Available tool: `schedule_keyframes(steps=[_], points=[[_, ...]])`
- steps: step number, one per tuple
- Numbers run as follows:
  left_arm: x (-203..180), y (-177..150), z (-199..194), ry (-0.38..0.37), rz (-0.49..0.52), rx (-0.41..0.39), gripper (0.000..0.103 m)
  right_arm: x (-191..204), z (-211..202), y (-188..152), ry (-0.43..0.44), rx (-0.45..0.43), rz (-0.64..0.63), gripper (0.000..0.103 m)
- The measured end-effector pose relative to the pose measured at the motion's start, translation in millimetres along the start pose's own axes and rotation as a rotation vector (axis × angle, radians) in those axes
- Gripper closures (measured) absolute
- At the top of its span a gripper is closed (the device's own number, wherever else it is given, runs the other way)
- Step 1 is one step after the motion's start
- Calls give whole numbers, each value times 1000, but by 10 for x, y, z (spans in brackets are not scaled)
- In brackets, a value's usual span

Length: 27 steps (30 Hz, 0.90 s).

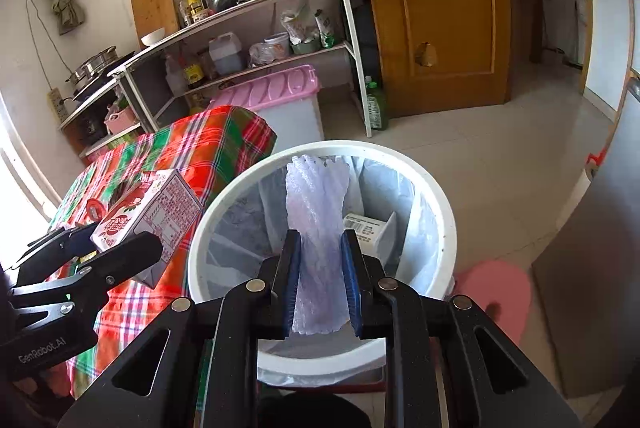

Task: Collect trash
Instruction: 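Carry the foam net and milk carton over the bin and open both grippers, then move both tools back over the table to the remaining items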

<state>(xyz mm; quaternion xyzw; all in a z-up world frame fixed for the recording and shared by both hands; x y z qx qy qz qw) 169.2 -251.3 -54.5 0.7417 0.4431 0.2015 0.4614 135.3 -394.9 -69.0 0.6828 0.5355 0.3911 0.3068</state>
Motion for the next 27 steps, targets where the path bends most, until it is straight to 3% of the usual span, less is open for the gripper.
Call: schedule_keyframes(steps=[9,14,27], points=[[-49,-101,233,-7,-22,45,45,-213,210,-54,-54,37,-17,77],[14,-114,225,0,-34,46,40,-225,232,-62,-58,34,-22,55],[231,-16,-155,33,-36,-23,34,41,59,-43,-26,0,-6,54]])
Point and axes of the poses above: each gripper's, at about its wrist camera, not at the fingertips, and z roughly the way its jaws point, x to its left, y to its top, the point moved 10 cm from there along z, roughly the way its jaws point, and after that the axes turned 13 degrees about -x, right-handed, at the moved point
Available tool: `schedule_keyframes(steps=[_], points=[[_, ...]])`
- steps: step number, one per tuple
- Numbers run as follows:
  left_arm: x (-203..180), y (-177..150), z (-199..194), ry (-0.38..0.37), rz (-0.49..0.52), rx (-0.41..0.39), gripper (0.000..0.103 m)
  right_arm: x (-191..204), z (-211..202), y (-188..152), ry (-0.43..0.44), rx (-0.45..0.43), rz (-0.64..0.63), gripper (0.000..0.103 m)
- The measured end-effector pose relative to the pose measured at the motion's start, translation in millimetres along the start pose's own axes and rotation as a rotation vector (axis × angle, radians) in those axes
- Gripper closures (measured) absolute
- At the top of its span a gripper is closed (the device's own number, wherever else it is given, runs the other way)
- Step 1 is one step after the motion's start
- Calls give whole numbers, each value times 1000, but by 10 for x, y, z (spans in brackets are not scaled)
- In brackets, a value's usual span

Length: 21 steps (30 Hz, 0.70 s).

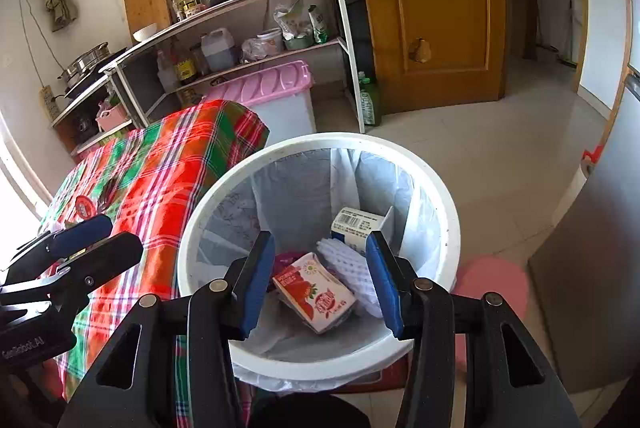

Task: Collect trash
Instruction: 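Move both tools back over the table to the remaining items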

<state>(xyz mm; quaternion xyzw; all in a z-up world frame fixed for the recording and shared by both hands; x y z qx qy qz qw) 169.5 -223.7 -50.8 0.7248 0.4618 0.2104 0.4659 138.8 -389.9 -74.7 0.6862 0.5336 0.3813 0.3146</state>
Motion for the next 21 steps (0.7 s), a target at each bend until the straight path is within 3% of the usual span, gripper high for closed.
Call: schedule_keyframes(steps=[10,18,21], points=[[313,46,-339,36,-39,-48,33,403,-167,62,57,-34,-29,54],[820,1,-639,129,-80,-81,32,890,-182,62,128,-40,-68,53],[1068,-41,-758,175,-101,-89,32,1083,-159,36,165,-36,-75,48]])
Point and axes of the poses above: each gripper's, at about its wrist camera, not at the fingertips, and z roughly the way its jaws point, x to its left, y to its top, the point moved 10 cm from there along z, roughly the way its jaws point, and after that the axes turned 13 degrees about -x, right-handed, at the moved point
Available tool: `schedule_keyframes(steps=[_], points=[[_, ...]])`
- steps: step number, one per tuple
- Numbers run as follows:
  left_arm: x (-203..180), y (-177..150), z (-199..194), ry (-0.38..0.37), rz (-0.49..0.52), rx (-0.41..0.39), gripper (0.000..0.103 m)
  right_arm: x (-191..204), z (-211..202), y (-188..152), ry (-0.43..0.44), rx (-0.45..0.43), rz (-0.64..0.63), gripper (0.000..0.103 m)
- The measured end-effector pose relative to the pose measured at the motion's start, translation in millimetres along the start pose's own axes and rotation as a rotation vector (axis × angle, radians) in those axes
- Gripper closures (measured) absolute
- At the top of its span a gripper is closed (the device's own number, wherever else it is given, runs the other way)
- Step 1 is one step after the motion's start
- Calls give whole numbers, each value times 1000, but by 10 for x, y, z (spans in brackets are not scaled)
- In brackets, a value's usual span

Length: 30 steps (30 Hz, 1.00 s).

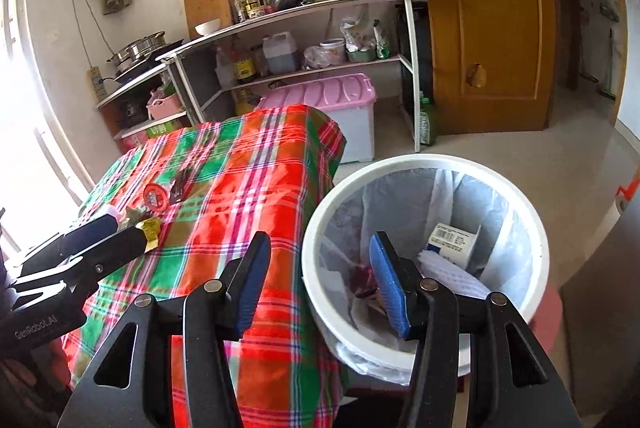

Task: Collect trash
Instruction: 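Move both tools back over the table to the remaining items, then grasp the red-lidded plastic cup with the right gripper while the left grasps the white foam net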

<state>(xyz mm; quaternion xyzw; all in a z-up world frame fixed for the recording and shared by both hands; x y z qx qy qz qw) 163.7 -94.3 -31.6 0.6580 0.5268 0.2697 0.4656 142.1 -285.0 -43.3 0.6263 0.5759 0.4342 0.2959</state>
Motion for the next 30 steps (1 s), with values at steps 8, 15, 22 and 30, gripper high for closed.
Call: schedule_keyframes(steps=[8,15,22,30], points=[[779,-28,-185,138,-81,-20,31,458,192,-41,63,24,-36,45],[1298,-123,-294,224,-128,-20,30,816,394,-79,111,48,-50,45],[1692,-193,-302,284,-161,-4,30,1136,615,-94,155,74,-57,45],[2033,-345,-239,326,-203,35,30,1539,908,-96,212,99,-89,45]])
Point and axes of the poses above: each gripper's, at about its wrist camera, not at the fingertips, and z roughly the way its jaws point, x to its left, y to its top, the point moved 10 cm from there along z, roughly the way its jaws point, and after that the axes turned 13 degrees about -x, right-handed, at the moved point
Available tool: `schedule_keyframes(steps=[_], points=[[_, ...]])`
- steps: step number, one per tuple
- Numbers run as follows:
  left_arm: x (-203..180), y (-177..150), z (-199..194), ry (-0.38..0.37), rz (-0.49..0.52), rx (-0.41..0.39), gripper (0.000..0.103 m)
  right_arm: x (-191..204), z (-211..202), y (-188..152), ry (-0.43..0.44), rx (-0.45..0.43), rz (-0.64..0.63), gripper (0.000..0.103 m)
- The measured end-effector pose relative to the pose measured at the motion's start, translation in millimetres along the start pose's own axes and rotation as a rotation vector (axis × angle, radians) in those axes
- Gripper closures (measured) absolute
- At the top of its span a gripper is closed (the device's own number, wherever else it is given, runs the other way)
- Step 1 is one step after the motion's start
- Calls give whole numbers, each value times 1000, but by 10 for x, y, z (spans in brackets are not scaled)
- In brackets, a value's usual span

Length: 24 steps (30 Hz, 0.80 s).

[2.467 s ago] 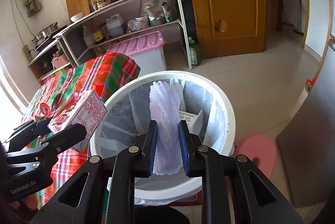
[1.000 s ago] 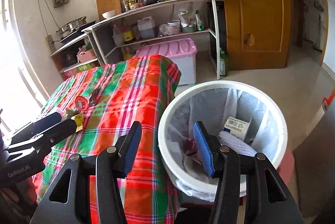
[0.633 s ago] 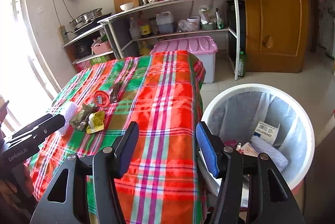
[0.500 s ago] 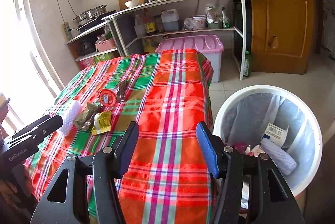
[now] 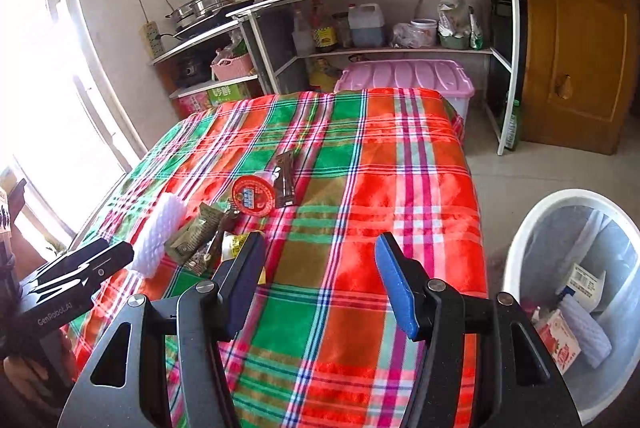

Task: Collect trash
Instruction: 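Grasp the red-lidded plastic cup with the right gripper while the left grasps the white foam net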

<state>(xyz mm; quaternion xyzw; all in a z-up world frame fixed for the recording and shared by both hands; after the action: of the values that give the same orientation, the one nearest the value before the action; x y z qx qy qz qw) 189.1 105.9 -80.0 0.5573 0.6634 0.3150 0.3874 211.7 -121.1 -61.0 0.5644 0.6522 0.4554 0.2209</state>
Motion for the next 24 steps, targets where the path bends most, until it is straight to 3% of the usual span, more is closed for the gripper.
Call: schedule_keyframes(steps=[10,17,24], points=[[263,-87,252,28,-29,38,30,381,503,58,64,30,-1,45],[216,-111,372,-9,-27,73,29,584,842,85,63,58,-34,40],[271,-76,477,8,-37,78,29,651,1104,44,52,96,-42,40]])
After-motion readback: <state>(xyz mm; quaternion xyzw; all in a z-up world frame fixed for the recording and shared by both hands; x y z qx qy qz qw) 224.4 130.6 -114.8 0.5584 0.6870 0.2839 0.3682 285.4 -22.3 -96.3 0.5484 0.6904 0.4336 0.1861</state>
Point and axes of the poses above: each gripper's, at about its wrist camera, not at the fingertips, and z roughly the way its jaws point, x to its left, y to its top, the point moved 10 cm from there along z, roughly the way its jaws point, and after that the axes turned 13 degrees about -x, right-handed, at the moved point
